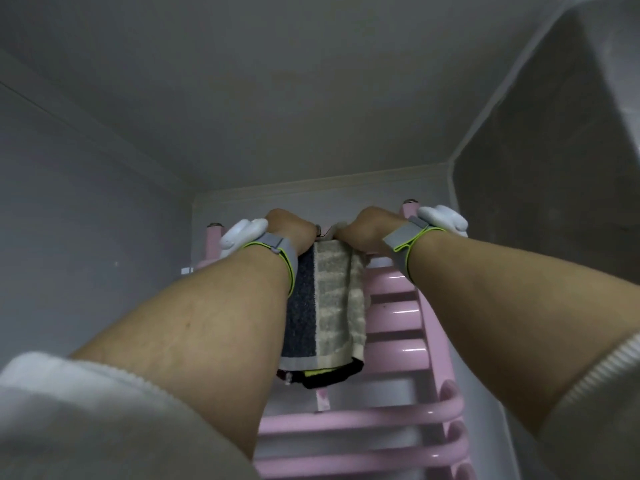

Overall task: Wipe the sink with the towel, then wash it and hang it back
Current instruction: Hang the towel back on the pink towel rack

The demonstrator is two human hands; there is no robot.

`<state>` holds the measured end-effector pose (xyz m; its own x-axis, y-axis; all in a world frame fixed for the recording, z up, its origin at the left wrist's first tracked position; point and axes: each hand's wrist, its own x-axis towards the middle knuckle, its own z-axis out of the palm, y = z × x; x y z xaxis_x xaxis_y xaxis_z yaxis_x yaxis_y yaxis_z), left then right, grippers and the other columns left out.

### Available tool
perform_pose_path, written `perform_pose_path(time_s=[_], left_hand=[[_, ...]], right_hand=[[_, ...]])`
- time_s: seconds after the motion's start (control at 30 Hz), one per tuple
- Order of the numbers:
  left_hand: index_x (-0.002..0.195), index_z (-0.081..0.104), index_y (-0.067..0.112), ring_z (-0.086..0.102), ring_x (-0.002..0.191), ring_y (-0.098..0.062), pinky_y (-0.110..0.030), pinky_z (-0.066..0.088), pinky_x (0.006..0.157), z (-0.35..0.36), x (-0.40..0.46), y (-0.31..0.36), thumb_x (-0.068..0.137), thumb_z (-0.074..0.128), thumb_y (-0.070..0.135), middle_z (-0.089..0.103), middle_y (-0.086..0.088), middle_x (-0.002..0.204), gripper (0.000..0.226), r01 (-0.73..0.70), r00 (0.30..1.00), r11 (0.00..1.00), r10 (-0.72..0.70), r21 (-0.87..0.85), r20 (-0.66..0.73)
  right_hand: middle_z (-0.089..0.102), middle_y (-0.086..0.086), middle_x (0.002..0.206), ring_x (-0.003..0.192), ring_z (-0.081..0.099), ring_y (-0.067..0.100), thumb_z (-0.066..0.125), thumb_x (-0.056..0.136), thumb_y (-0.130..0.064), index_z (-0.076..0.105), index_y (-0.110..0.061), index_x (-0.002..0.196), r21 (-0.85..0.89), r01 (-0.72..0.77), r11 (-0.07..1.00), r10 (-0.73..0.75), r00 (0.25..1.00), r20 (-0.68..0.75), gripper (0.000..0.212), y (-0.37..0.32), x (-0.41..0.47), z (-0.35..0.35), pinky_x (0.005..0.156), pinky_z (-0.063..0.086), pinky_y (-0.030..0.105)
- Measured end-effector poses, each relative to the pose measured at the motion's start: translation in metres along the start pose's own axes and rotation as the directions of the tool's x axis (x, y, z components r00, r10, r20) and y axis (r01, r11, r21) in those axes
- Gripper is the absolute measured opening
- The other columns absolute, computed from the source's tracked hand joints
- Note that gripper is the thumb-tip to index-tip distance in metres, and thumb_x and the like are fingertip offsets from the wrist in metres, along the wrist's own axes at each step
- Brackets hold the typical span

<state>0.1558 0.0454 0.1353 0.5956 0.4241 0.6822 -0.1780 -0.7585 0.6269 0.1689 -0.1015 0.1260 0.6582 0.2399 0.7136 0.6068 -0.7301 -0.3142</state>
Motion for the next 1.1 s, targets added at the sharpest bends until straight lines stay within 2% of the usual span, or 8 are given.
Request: perform_pose_path(time_s=[0.13,0.3,0.43,0.53,0.63,0.8,1.0,1.1], left_hand=[[0.063,0.037,0.014,0.044,0.06,-0.021,-0.032,0.042,0.072,0.006,0.001,-0.005,0.091,0.058,0.02,0.041,-0.004,0.067,0.035,-0.009,1.0,0.999,0.01,0.041,-0.022],[0.07,0.052,-0.005,0.061,0.08,-0.039,-0.027,0.029,0.055,0.0,-0.004,-0.011,0.093,0.053,0.028,0.048,-0.027,0.075,0.04,-0.13,0.991,0.991,0.129,0.019,0.036],[0.081,0.074,0.007,0.066,0.086,-0.029,-0.03,0.051,0.076,-0.02,-0.009,-0.023,0.085,0.061,0.035,0.071,-0.011,0.09,0.031,-0.205,0.969,0.973,0.217,-0.105,0.122],[0.089,0.078,0.012,0.068,0.093,-0.024,-0.031,0.055,0.091,-0.03,-0.011,-0.032,0.081,0.068,0.02,0.075,-0.007,0.096,0.015,-0.237,0.948,0.965,0.255,-0.112,0.193],[0.094,0.076,0.017,0.065,0.093,-0.018,-0.023,0.049,0.086,-0.031,-0.016,-0.03,0.085,0.064,0.009,0.072,-0.005,0.097,0.017,-0.288,0.936,0.956,0.293,-0.056,0.197],[0.104,0.075,0.011,0.065,0.102,-0.023,-0.03,0.05,0.094,-0.034,-0.011,-0.033,0.093,0.063,0.02,0.072,-0.007,0.107,0.019,-0.353,0.922,0.935,0.343,0.027,0.18],[0.102,0.071,0.011,0.064,0.1,-0.027,-0.028,0.048,0.086,-0.028,-0.008,-0.035,0.095,0.061,0.026,0.069,-0.008,0.102,0.019,-0.382,0.923,0.919,0.374,0.101,0.087],[0.094,0.066,0.016,0.063,0.095,-0.028,-0.027,0.047,0.08,-0.03,-0.006,-0.039,0.093,0.063,0.032,0.066,-0.006,0.095,0.017,-0.383,0.924,0.918,0.381,0.106,0.042]], right_hand=[[0.064,0.01,0.098,0.099,0.061,0.031,0.054,0.094,-0.033,0.067,-0.007,0.094,0.004,-0.015,1.0,0.015,0.998,0.059,0.029,0.001,0.007,0.003,0.083,0.051,0.034],[0.07,0.013,0.105,0.097,0.065,0.031,0.047,0.095,-0.056,0.07,-0.006,0.101,-0.055,0.065,0.996,-0.063,0.997,0.04,0.056,0.008,0.008,0.0,0.089,0.052,0.039],[0.07,0.007,0.086,0.072,0.065,0.018,0.057,0.089,-0.059,0.072,-0.011,0.09,0.077,0.125,0.989,-0.133,0.985,0.108,0.05,0.018,-0.002,-0.009,0.068,0.055,0.03],[0.068,0.005,0.078,0.061,0.06,0.012,0.061,0.092,-0.046,0.074,-0.011,0.085,0.097,0.173,0.98,-0.183,0.978,0.097,0.037,0.022,-0.005,-0.011,0.057,0.052,0.024],[0.073,0.002,0.087,0.075,0.065,0.016,0.058,0.095,-0.03,0.076,-0.014,0.087,0.08,0.193,0.978,-0.197,0.98,0.039,0.025,0.022,-0.007,-0.016,0.063,0.05,0.022],[0.071,-0.005,0.109,0.095,0.059,0.009,0.051,0.096,-0.018,0.075,-0.019,0.108,-0.029,0.194,0.981,-0.193,0.981,0.018,0.027,0.023,-0.007,-0.025,0.064,0.036,0.008],[0.068,0.002,0.118,0.106,0.06,0.018,0.044,0.101,-0.019,0.071,-0.014,0.111,-0.163,0.252,0.954,-0.263,0.963,-0.052,0.029,0.023,-0.004,-0.016,0.079,0.037,0.021],[0.073,0.008,0.094,0.081,0.068,0.02,0.041,0.102,-0.04,0.07,-0.009,0.098,-0.055,0.239,0.969,-0.239,0.971,0.016,0.042,0.023,-0.005,-0.014,0.072,0.048,0.028]])
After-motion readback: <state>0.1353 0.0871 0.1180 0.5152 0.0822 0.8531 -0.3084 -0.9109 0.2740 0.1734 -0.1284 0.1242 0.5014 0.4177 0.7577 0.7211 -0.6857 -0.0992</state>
